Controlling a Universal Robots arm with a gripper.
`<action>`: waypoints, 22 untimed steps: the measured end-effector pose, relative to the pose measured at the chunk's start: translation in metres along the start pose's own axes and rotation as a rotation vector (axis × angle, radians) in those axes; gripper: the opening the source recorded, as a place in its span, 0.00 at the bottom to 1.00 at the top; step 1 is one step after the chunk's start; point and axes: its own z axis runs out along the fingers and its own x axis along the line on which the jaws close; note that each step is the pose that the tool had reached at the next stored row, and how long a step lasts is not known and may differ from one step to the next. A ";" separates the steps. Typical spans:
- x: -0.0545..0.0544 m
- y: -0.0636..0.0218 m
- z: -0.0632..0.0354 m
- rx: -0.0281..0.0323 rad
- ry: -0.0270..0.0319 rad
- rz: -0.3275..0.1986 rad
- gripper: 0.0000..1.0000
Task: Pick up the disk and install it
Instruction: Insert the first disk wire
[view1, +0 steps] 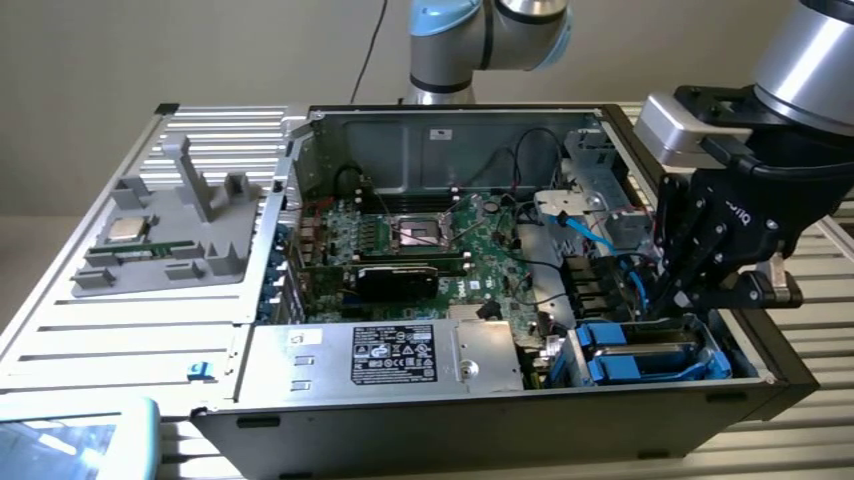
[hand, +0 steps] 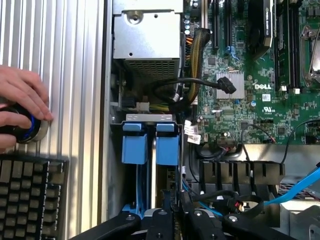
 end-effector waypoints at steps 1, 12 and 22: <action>0.000 0.0000 0.0008 0.0023 -0.0003 0.001 0.16; -0.001 0.0006 0.0041 0.0127 0.0097 0.016 0.16; -0.004 0.0008 0.0055 0.0213 0.0180 0.017 0.16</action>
